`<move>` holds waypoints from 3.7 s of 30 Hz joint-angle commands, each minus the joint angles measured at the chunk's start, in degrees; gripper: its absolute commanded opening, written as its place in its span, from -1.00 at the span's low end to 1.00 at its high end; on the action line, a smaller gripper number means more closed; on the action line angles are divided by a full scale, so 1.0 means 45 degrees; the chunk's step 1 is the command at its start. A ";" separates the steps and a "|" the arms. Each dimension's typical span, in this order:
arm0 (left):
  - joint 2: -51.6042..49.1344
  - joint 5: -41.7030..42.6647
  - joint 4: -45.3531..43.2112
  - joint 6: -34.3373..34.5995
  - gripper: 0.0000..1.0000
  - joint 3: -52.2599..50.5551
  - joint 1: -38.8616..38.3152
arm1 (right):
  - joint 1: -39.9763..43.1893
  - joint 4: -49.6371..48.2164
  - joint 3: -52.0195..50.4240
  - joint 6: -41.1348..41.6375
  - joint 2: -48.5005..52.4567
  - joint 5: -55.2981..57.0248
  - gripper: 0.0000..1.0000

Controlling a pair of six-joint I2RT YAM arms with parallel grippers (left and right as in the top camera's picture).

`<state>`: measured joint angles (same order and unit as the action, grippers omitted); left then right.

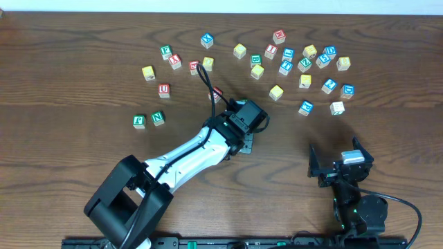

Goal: Spell out AI2
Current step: 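Lift the red I block and carry it toward the red A block, then lower the red I block beside the A block and release, then withdraw the left gripper up and to the left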

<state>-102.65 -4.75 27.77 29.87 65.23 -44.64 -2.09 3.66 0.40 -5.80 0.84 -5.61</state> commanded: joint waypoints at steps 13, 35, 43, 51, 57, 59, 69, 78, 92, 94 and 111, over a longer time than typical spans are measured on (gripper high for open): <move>-0.0034 -0.0777 -0.1180 0.0097 -0.84 -0.1151 0.0044 | 0.0087 0.0049 -0.0019 0.0194 -0.0078 -0.0029 0.99; -0.0743 -0.1098 -0.1729 -0.0238 -0.84 -0.1321 0.0359 | 0.0087 0.0049 -0.0019 0.0194 -0.0078 -0.0024 0.99; -0.0816 -0.1107 -0.1773 -0.0243 -0.84 -0.1321 0.0359 | 0.0087 0.0049 -0.0019 0.0194 -0.0078 -0.0029 0.98; -0.0816 -0.1103 -0.1826 -0.0243 -0.52 -0.1321 0.0359 | 0.0087 0.0049 -0.0019 0.0194 -0.0078 -0.0029 0.99; -0.0816 -0.1103 -0.1826 -0.0243 -0.35 -0.1321 0.0359 | 0.0087 0.0049 -0.0019 0.0194 -0.0078 -0.0029 0.98; -0.0811 -0.1103 -0.1826 -0.0243 -0.28 -0.1316 0.0359 | 0.0087 0.0049 -0.0019 0.0194 -0.0078 -0.0029 0.99; -0.0806 -0.1098 -0.1821 -0.0248 -0.16 -0.1302 0.0359 | 0.0087 0.0049 -0.0019 0.0194 -0.0078 -0.0029 0.99; -0.0733 -0.1103 -0.1962 -0.0539 -0.16 -0.1243 0.0359 | 0.0087 0.0049 -0.0019 0.0194 -0.0078 -0.0029 0.99; 0.0981 -0.1486 -0.1855 -0.1316 0.00 -0.0593 0.0359 | 0.0087 0.0049 -0.0019 0.0194 -0.0078 -0.0029 0.98; 0.1642 -0.1486 -0.1792 -0.1501 0.03 -0.0593 0.0359 | 0.0087 0.0049 -0.0019 0.0194 -0.0078 -0.0024 0.99; 0.8631 -0.5445 -0.0729 -0.3900 0.71 -0.0583 0.0563 | 0.0087 0.0049 -0.0019 0.0194 -0.0078 -0.0029 0.99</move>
<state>-67.09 -17.98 22.24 15.14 61.08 -43.18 -2.09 3.66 0.40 -5.80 0.84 -5.61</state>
